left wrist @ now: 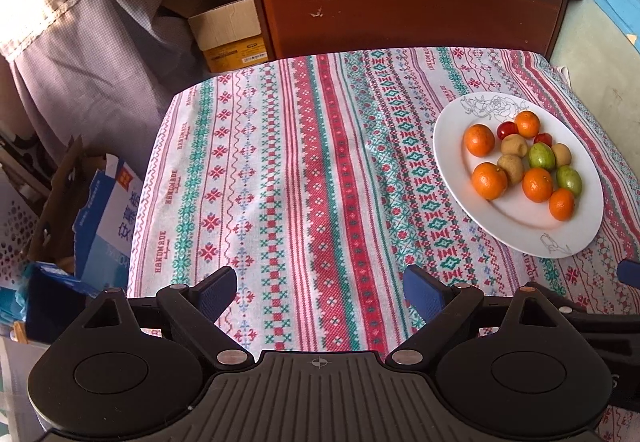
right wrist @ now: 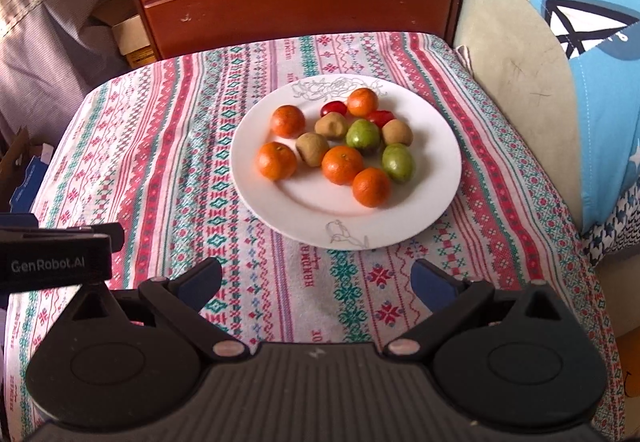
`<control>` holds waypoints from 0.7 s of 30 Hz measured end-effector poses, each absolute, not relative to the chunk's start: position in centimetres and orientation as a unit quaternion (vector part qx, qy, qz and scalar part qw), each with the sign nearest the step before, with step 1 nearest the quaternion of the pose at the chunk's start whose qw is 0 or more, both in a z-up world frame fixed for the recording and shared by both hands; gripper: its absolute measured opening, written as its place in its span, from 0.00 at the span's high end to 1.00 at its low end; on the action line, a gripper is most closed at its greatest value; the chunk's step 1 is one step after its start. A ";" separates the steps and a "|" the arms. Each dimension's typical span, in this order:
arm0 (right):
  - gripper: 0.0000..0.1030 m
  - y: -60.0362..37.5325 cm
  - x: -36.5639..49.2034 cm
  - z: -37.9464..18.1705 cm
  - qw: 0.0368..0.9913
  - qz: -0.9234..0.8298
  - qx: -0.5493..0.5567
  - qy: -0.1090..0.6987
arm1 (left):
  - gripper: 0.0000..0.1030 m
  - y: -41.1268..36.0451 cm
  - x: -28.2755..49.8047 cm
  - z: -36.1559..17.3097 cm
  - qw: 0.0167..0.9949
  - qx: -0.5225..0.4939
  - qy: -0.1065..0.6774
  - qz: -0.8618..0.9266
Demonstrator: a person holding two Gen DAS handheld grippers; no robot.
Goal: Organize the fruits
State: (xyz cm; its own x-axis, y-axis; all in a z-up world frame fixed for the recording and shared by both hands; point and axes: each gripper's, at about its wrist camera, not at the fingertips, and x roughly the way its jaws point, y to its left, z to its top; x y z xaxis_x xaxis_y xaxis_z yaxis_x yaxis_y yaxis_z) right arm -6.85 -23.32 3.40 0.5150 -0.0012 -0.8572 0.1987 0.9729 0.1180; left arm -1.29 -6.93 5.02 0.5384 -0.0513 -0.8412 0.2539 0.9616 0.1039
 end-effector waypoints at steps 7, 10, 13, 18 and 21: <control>0.03 -19.4 -8.9 1.3 0.865 0.010 0.078 0.496 | 0.11 -4.4 -2.3 4.6 0.871 0.086 0.476 -0.083; 0.03 -18.5 -9.6 0.3 0.869 0.012 0.069 0.490 | 0.11 -3.6 -2.5 4.5 0.872 0.081 0.476 -0.078; 0.02 -18.1 -10.3 -0.3 0.879 -0.003 0.059 0.473 | 0.11 -3.0 -2.6 4.4 0.872 0.078 0.478 -0.076; 0.01 -17.6 -11.2 -1.2 0.901 -0.039 0.044 0.431 | 0.11 -2.5 -2.5 4.1 0.871 0.075 0.480 -0.073; 0.01 -17.6 -11.2 -1.5 0.909 -0.055 0.049 0.411 | 0.11 -2.3 -2.4 4.0 0.870 0.074 0.482 -0.072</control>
